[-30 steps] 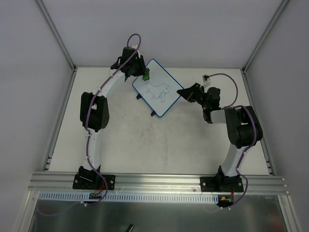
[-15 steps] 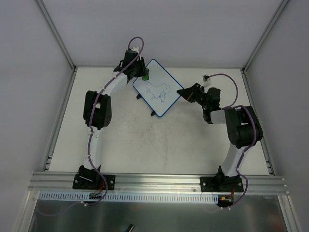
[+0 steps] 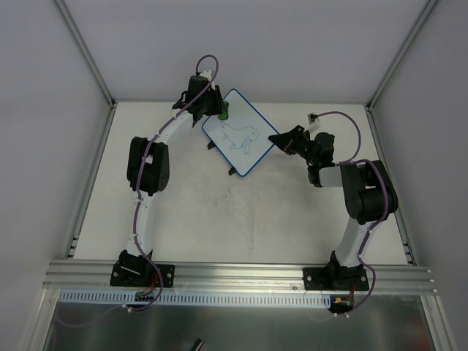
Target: Erase the whiteboard
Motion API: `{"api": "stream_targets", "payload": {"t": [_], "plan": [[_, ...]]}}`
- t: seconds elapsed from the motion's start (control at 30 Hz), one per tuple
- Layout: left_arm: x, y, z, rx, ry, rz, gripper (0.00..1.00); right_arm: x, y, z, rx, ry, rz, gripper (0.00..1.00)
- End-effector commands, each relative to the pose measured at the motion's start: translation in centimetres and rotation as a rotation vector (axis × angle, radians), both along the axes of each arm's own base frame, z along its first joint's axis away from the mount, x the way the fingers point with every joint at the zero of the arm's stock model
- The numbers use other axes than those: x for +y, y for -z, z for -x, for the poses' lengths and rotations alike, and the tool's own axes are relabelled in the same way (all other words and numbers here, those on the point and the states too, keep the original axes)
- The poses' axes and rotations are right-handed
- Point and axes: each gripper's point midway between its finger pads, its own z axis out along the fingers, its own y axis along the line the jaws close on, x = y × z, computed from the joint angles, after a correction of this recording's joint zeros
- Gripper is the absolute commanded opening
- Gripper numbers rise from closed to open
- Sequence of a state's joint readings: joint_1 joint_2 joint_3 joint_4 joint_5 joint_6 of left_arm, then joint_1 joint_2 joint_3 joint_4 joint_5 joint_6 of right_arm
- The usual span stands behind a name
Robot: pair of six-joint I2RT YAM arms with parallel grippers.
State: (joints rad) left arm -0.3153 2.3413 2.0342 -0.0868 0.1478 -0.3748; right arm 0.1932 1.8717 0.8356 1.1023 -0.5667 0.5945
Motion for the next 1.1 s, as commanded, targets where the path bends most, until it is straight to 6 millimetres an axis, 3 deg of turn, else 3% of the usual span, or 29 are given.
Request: {"api": "stream_targets", "payload": {"t": [0.0,0.57,0.83,1.07], "plan": [[-3.2,-1.2,0.5,-0.058,0.11,0.03,0.0,0.4,-2.8,0.1,-0.123,-0.036,-0.02,0.0],[-9.2,-2.5,5.8,-0.157,0.269,-0.046,0.0,0.6,-2.5,0.4,-0.112,-0.049,-0.022,0.0],[-9.1,-3.3,6.9,-0.198,0.265,-0.025,0.0,0.7,-2.5,0.7,-0.111,-0.056,-0.019,0.0],[-7.0,-1.9,6.0,-0.149,0.145,-0.022,0.0,0.7,-2.2,0.9,-0.11,-0.056,-0.015,0.0]]}}
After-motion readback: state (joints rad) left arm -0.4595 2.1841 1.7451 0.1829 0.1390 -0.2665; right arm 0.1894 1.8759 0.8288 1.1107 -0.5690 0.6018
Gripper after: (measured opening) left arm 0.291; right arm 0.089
